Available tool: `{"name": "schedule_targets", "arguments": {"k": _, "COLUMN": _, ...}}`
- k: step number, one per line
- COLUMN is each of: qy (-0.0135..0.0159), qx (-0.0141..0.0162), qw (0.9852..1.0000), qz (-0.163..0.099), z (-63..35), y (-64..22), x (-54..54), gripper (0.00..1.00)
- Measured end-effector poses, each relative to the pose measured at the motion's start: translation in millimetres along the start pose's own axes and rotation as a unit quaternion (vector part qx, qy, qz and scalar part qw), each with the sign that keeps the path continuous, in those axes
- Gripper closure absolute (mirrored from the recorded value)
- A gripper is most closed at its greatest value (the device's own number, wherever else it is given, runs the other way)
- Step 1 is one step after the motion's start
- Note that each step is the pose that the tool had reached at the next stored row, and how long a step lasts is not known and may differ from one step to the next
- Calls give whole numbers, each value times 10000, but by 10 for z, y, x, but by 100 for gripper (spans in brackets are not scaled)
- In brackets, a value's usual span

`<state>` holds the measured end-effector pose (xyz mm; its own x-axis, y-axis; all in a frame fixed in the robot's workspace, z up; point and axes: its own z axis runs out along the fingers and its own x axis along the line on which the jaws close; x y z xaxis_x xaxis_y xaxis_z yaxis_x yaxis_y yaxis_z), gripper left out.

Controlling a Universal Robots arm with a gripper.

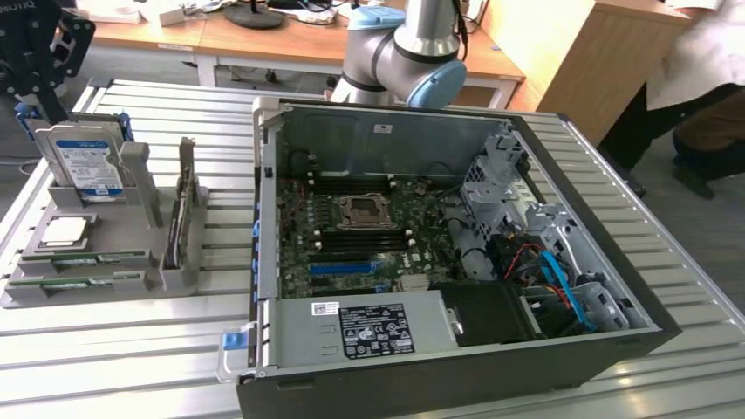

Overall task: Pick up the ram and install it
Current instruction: 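Pick up the ram and move it above insertion slot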

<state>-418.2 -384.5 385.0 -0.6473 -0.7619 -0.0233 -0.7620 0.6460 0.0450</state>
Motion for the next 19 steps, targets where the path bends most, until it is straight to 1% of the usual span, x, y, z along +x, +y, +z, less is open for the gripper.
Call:
{"name": "schedule_targets", "arguments": {"k": 3, "qy": 12, "qx": -6, "qw": 9996, "qz": -275, "z": 1, "y": 0, "x": 0, "gripper": 89}}
{"name": "schedule_targets", "arguments": {"k": 5, "qy": 20, "qx": -10, "qw": 9990, "qz": -455, "z": 2, "y": 0, "x": 0, "gripper": 89}}
{"name": "schedule_targets", "arguments": {"k": 8, "qy": 33, "qx": -17, "qw": 9973, "qz": -731, "z": 4, "y": 0, "x": 0, "gripper": 89}}
{"name": "schedule_targets", "arguments": {"k": 10, "qy": 41, "qx": -21, "qw": 9958, "qz": -910, "z": 5, "y": 0, "x": 0, "gripper": 89}}
{"name": "schedule_targets", "arguments": {"k": 13, "qy": 53, "qx": -28, "qw": 9930, "qz": -1179, "z": 6, "y": -1, "x": 0, "gripper": 89}}
{"name": "schedule_targets", "arguments": {"k": 15, "qy": 61, "qx": -32, "qw": 9907, "qz": -1361, "z": 7, "y": -1, "x": 0, "gripper": 89}}
{"name": "schedule_targets", "arguments": {"k": 17, "qy": 69, "qx": -36, "qw": 9881, "qz": -1539, "z": 8, "y": -1, "x": 0, "gripper": 89}}
{"name": "schedule_targets", "arguments": {"k": 19, "qy": 77, "qx": -40, "qw": 9851, "qz": -1716, "z": 9, "y": -1, "x": 0, "gripper": 89}}
